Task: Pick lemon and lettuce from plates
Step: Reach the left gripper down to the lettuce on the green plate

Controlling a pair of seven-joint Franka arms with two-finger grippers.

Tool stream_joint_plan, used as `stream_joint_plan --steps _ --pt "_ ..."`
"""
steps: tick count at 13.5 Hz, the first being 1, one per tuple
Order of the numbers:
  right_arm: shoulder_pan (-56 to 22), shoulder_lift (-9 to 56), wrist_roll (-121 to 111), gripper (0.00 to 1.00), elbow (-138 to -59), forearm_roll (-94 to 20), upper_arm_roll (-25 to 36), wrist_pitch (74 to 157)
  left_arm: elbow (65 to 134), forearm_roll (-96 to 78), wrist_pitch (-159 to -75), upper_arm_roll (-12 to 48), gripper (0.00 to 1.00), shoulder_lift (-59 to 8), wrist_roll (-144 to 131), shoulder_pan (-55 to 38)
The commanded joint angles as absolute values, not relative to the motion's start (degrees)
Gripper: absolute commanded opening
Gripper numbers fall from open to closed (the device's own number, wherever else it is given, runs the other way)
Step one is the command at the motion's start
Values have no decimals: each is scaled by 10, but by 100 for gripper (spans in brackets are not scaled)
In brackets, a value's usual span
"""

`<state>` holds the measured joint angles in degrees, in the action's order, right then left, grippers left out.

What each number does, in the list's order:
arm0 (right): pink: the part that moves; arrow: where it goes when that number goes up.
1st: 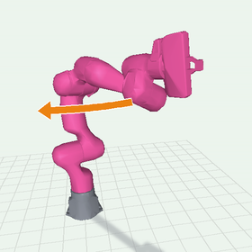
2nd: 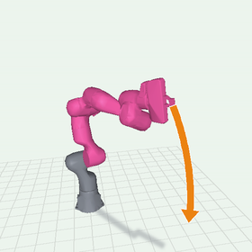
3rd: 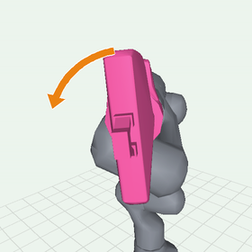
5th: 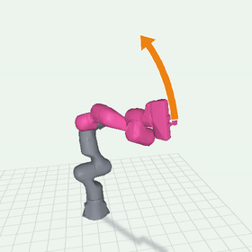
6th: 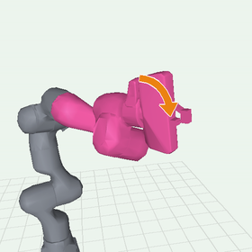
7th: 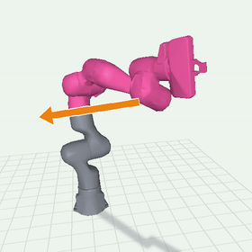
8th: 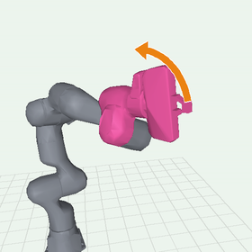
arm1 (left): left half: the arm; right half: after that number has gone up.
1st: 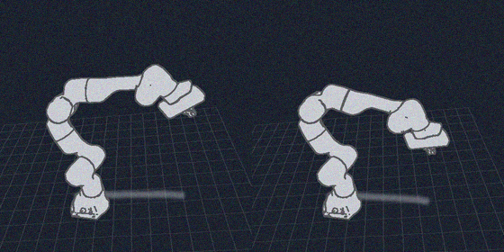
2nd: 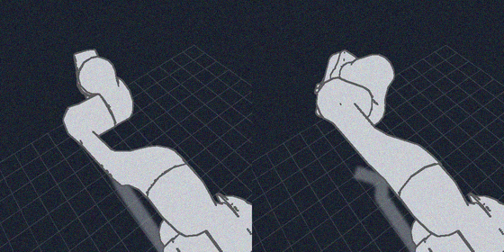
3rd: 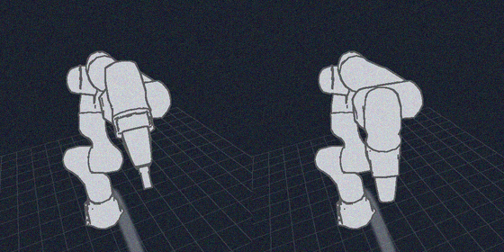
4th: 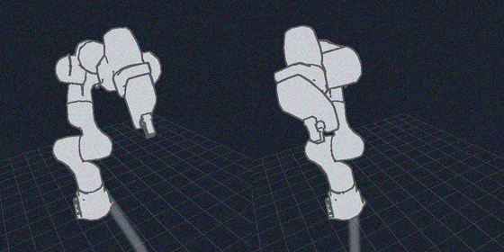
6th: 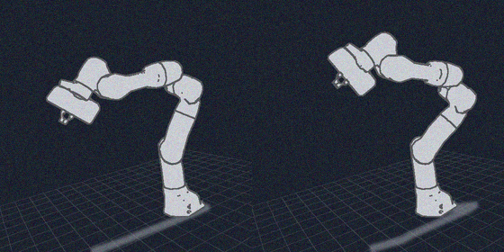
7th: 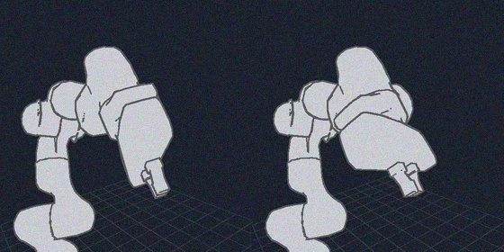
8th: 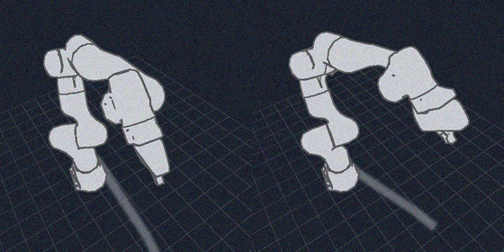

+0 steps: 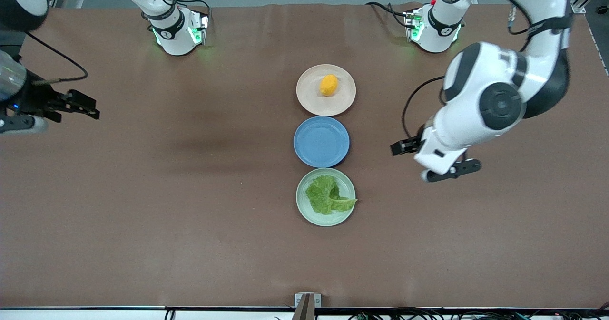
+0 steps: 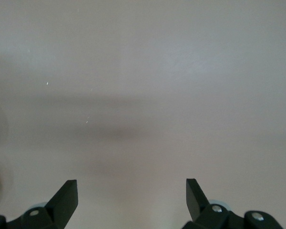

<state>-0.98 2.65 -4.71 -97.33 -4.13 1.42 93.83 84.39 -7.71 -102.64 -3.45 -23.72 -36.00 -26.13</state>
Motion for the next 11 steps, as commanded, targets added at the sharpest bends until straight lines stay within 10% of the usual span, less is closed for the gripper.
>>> stream_joint_plan --steps 1,11 --pt "-50 45 -11 100 -962 -95 10 927 815 -82 -1107 -40 100 -294 -424 -297" --pt "-414 37 583 100 -1047 -91 10 1082 780 -48 -1374 -45 100 -485 -502 -404"
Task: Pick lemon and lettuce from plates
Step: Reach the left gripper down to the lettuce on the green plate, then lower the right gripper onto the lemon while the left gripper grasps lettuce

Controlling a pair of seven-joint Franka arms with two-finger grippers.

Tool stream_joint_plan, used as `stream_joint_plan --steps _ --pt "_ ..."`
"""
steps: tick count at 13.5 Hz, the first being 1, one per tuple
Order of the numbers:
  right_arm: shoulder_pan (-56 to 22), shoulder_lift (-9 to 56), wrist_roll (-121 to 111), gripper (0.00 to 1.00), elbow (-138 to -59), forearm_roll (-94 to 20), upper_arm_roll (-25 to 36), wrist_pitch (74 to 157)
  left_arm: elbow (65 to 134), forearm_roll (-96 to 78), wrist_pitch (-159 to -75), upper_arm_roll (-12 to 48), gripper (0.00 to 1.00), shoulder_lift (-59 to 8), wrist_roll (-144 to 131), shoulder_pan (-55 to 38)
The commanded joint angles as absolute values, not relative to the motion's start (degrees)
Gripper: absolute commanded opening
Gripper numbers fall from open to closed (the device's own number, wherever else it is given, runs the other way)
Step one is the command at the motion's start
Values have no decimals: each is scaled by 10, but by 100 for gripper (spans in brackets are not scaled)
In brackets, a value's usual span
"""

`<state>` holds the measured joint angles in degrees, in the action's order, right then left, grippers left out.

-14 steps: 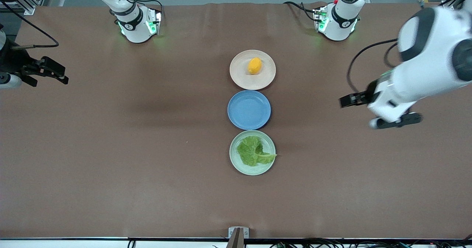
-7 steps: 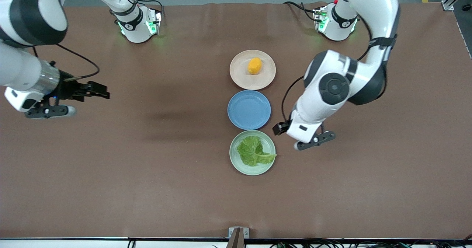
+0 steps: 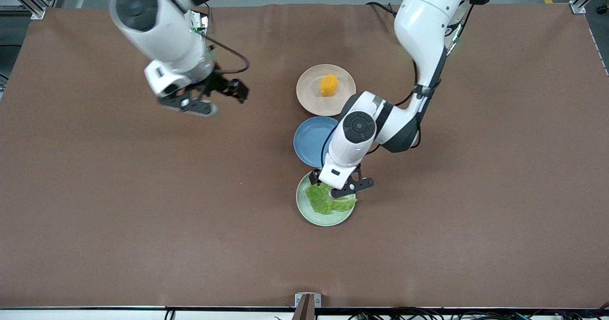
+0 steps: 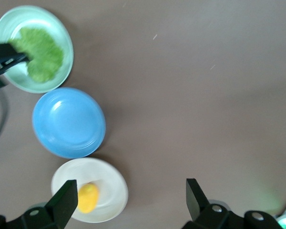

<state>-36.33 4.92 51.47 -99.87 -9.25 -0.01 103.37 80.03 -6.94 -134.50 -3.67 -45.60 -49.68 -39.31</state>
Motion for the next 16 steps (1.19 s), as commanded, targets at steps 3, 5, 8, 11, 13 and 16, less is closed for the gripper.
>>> stream_joint_plan --steps 3,5,8,11,13,16 --pt "-493 40 698 100 -1109 -90 10 1177 780 -40 -1403 -46 100 -499 -501 -403" --pt "-544 63 772 100 -1135 -87 11 1230 780 -29 -1404 -47 100 -500 -500 -401" --pt "-609 151 920 100 -1130 -19 10 1300 780 -19 -1404 -47 100 -505 -500 -398" --pt "-647 248 992 100 -1093 17 11 1358 781 -21 -1404 -46 98 -511 -501 -399" --pt "-655 299 989 100 -1047 29 10 1359 781 -21 -1404 -46 88 -516 -501 -400" --pt "-663 337 965 100 -1010 47 10 1358 781 -25 -1404 -45 74 -518 -503 -399"
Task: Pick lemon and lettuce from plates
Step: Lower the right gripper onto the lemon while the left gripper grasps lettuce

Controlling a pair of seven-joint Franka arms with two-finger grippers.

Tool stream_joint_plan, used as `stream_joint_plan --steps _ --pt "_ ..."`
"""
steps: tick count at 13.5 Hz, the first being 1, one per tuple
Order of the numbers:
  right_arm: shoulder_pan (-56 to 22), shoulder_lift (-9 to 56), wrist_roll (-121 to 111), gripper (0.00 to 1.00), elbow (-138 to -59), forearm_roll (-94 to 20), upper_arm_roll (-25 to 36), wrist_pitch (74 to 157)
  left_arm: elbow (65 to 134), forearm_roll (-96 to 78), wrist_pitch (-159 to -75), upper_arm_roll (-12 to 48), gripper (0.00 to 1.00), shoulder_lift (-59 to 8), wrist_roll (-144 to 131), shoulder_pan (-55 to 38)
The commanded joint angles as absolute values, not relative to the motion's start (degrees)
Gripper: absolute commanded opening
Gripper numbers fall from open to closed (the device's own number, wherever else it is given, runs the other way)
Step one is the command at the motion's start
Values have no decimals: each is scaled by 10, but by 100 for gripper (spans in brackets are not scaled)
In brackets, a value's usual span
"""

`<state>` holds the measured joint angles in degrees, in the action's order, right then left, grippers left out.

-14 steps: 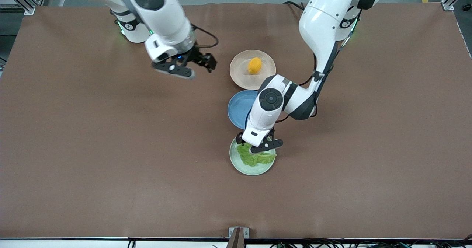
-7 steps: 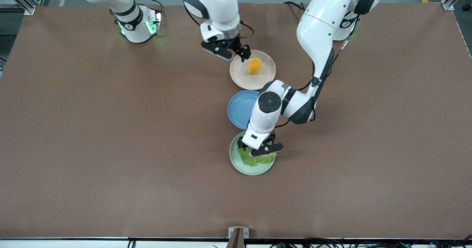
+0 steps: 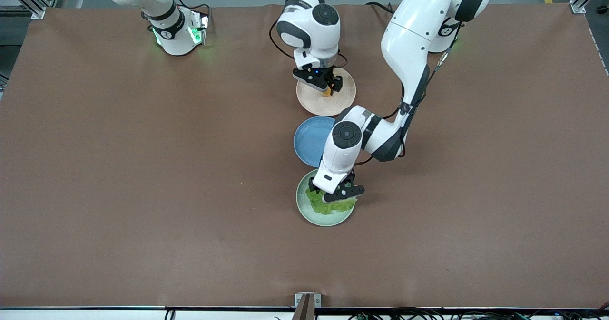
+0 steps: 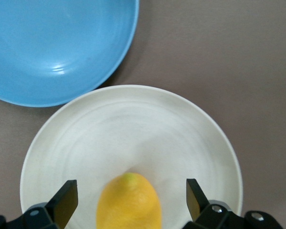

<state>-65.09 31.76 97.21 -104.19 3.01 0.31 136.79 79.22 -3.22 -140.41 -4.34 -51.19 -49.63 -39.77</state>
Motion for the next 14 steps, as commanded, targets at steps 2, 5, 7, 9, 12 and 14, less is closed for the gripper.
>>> stream_joint_plan --steps 2,5,7,9,12,14 --pt "-671 338 966 100 -1008 48 10 1354 782 -26 -1404 -44 67 -518 -504 -400" --pt "-685 349 969 100 -1008 49 10 1355 782 -26 -1404 -43 53 -518 -504 -399" --pt "-694 353 972 100 -1010 49 11 1354 782 -27 -1404 -43 45 -518 -504 -399" --pt "-700 354 974 96 -1011 49 11 1354 782 -27 -1404 -43 38 -518 -504 -400" --pt "-700 356 996 74 -1012 48 11 1357 782 -27 -1404 -43 27 -517 -504 -399" --pt "-699 356 996 52 -1012 49 11 1359 782 -27 -1404 -43 18 -514 -504 -398"
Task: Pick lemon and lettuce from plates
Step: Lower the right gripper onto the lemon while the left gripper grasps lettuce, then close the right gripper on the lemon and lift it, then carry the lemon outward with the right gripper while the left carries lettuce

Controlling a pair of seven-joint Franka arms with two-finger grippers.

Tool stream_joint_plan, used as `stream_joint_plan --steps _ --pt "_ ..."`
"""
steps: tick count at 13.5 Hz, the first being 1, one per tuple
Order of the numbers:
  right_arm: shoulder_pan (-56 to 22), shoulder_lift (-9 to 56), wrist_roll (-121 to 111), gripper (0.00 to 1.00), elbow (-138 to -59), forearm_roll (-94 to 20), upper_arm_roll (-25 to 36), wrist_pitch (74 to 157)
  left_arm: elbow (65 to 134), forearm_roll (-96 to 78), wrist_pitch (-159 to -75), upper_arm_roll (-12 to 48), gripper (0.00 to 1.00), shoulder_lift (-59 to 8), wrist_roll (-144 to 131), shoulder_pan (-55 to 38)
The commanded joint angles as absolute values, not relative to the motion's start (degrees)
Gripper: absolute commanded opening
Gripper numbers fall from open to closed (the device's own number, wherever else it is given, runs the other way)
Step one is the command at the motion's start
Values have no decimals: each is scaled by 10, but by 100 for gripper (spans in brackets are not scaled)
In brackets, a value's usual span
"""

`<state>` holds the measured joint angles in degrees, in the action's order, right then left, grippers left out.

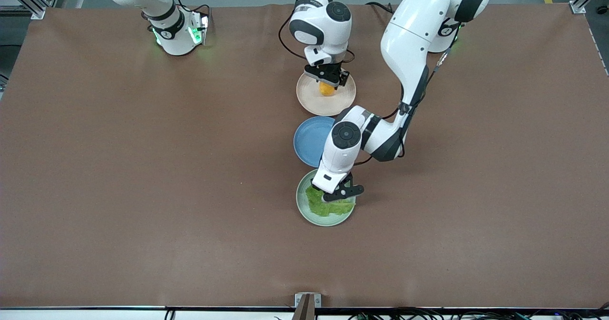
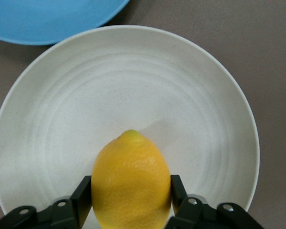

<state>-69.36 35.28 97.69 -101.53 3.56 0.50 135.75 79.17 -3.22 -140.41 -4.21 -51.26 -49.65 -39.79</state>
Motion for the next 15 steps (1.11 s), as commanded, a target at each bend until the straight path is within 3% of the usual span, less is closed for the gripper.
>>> stream_joint_plan --steps 1,2,3,4,9,15 --pt "-696 356 992 37 -1011 49 11 1355 782 -27 -1401 -43 10 -511 -504 -397" --pt "-690 352 985 18 -1011 48 12 1351 782 -27 -1398 -43 7 -509 -504 -396" --pt "-680 345 975 7 -1010 48 12 1347 782 -29 -1398 -43 5 -509 -504 -396" --pt "-672 323 943 4 -1009 48 12 1322 781 -39 -1398 -43 2 -507 -507 -396" --pt "-580 207 760 2 -1036 40 12 1235 781 -48 -1388 -43 0 -471 -510 -389" --pt "-383 105 487 2 -1142 -10 12 1237 812 -61 -1223 -38 0 -316 -492 -317"
